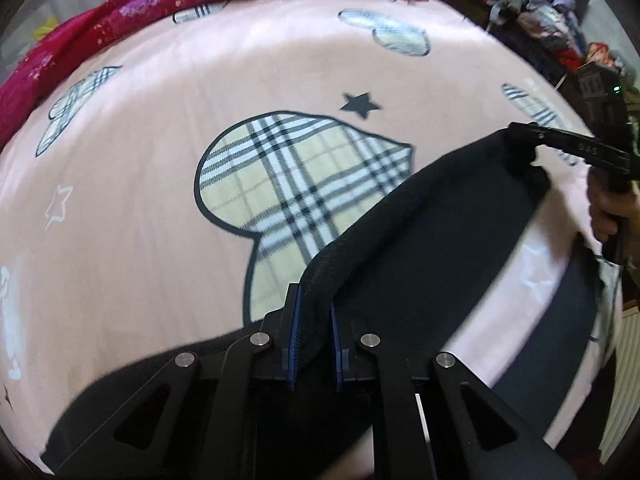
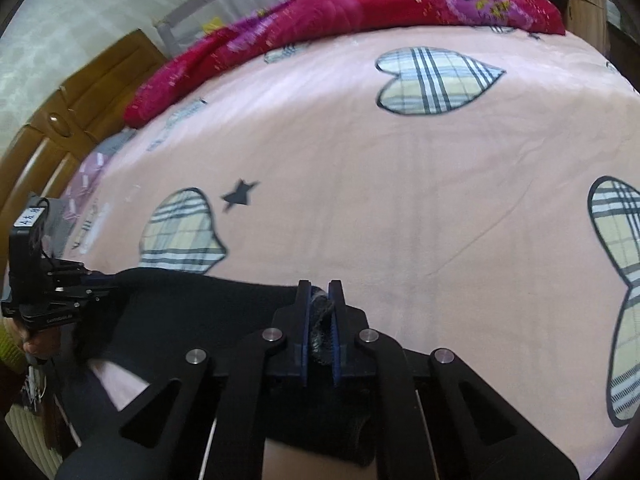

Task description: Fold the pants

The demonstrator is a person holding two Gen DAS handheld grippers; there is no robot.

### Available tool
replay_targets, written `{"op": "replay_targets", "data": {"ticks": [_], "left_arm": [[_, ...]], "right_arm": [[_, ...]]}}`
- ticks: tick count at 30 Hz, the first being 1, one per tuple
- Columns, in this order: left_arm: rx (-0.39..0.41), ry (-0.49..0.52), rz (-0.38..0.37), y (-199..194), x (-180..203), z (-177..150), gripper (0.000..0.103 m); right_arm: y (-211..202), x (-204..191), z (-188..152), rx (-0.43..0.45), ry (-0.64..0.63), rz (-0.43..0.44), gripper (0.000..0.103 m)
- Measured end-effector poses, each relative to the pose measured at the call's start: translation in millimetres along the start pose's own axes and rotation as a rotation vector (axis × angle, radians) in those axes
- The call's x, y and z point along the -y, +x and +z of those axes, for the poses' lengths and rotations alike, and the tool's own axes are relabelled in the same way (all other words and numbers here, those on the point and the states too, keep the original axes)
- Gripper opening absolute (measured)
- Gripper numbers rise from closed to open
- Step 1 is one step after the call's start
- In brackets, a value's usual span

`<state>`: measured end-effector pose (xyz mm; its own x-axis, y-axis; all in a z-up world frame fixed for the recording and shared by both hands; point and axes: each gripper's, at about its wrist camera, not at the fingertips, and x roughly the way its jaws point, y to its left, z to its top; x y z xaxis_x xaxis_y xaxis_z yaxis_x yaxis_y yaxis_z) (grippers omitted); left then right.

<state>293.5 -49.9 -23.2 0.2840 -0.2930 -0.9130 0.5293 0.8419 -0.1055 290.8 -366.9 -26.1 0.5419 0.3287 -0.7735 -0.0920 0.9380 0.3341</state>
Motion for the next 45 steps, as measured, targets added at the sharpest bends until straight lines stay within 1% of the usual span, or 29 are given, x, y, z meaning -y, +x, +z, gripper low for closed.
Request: {"op": "replay_targets", "data": {"ticks": [3,7,11,12,14,21,23,26,31,35,37,39,40,41,42,43,44,45], "left_arm": [[0.035,0.001,-0.016,-23,12,-19,0.011],[0.06,-0.006,-0.033,-44,32,-46,0.01],[0.073,-0.04,-0.03,-65,49,-73,0.01],[0.077,-0.042,-0.029,-74,54,-83,0.01],[0.091,-0.032,-0.009,-81,68,-96,0.01],[0.081,-0.02,-0.007,-90,101,-143,0.01],[0.079,-0.006,0.01,-92,109,-154,0.01],[0.079,0.007,0.01,-96,117,-163,0.01],[0.076,0.028,-0.002,-98,129,-173,0.01],[0.053,0.04,-0.004,-88,134,-181,0.01],[0.023,0.033,-0.008,-77,133,-185,0.011],[-0.006,0.032,-0.002,-69,134,-190,0.013],[-0.005,0.036,0.009,-68,136,-193,0.015],[0.0,0.04,0.009,-69,137,-196,0.02],[0.0,0.04,-0.002,-71,138,-198,0.03],[-0.003,0.036,-0.016,-73,139,-200,0.035],[-0.002,0.028,-0.029,-75,139,-203,0.041],[0.0,0.019,-0.035,-77,138,-206,0.043]], "right_arm": [[-21,-5,-7,0.021,-0.03,0.034,0.008],[-51,-11,-24,0.036,-0.063,0.08,0.008],[-79,-18,-45,0.029,-0.104,0.089,0.008],[-84,-19,-50,0.027,-0.111,0.09,0.008],[-94,-23,-62,0.02,-0.129,0.09,0.008],[-122,-23,-105,0.008,-0.157,0.083,0.008],[-127,-22,-116,0.005,-0.156,0.078,0.008],[-134,-23,-129,-0.004,-0.16,0.072,0.007],[-139,-28,-144,-0.031,-0.191,0.03,0.007],[-139,-27,-155,-0.058,-0.199,0.0,0.007],[-133,-25,-162,-0.085,-0.192,-0.018,0.007],[-122,-26,-168,-0.122,-0.194,-0.045,0.009],[-117,-26,-172,-0.142,-0.195,-0.065,0.014],[-112,-26,-175,-0.161,-0.191,-0.071,0.018],[-112,-26,-177,-0.166,-0.188,-0.074,0.018],[-114,-27,-179,-0.151,-0.183,-0.079,0.022],[-118,-27,-179,-0.143,-0.169,-0.077,0.031],[-122,-27,-179,-0.139,-0.156,-0.075,0.037]]}}
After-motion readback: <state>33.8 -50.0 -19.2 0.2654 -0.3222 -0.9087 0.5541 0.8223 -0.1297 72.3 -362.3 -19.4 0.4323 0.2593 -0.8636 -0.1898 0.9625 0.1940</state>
